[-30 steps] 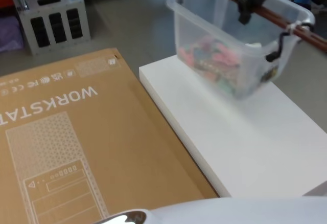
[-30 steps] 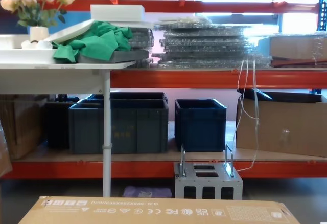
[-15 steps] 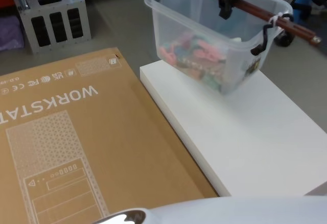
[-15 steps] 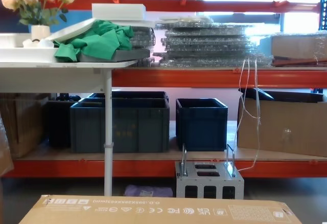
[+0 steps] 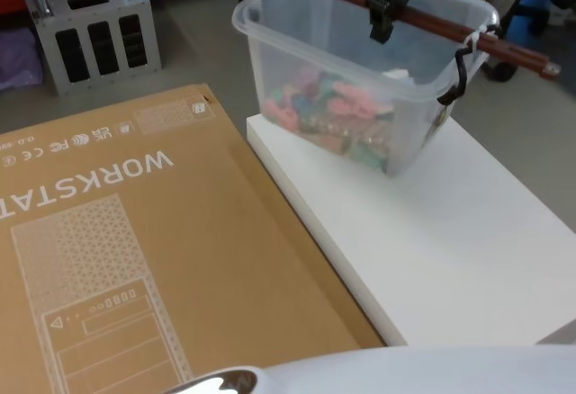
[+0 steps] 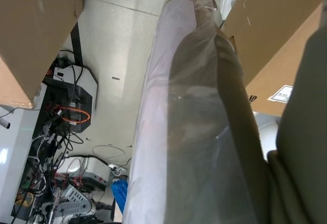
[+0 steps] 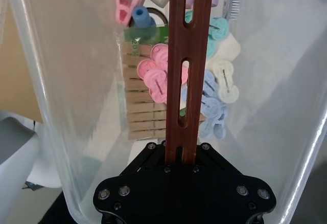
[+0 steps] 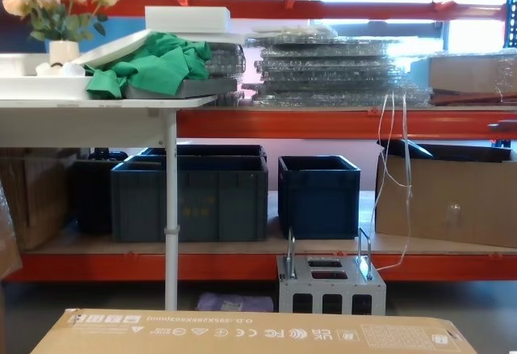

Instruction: Use one hand to grasp the basket and place it at the designated location.

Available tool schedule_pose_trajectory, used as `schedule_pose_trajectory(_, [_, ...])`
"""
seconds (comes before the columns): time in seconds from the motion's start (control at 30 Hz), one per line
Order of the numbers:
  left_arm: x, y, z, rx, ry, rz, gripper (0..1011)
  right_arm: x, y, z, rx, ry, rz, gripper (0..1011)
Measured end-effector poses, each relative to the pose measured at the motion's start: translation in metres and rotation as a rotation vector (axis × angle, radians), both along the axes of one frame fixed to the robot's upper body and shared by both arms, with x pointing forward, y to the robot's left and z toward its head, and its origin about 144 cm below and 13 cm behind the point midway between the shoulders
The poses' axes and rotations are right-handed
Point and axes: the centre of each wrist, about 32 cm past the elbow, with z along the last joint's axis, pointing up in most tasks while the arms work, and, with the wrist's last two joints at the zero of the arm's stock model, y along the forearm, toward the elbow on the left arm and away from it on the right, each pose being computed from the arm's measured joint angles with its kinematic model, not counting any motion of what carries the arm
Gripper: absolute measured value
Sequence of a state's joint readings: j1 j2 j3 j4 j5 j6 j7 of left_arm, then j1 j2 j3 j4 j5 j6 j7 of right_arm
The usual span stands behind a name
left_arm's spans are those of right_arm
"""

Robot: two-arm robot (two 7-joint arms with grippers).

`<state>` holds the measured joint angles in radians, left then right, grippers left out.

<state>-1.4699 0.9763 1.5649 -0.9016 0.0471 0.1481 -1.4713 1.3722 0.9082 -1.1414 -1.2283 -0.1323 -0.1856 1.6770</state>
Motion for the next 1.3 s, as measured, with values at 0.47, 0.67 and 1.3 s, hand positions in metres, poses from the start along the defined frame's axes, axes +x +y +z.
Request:
schedule_pose_trajectory(0.47, [0.0,0.0,0.0,0.0,0.0,0.0,0,-0.007,0.032,-0.001,-0.014,0.016,0.149,0])
schedule_pose_trajectory(0.67, [0.0,0.0,0.0,0.0,0.0,0.0,0,-0.005,0.042,-0.003,-0.019,0.026,0.188,0])
schedule_pose_trajectory(1.3, [0.0,0.0,0.0,0.0,0.0,0.0,0,0.001,0.102,-0.01,-0.069,0.033,0.458,0])
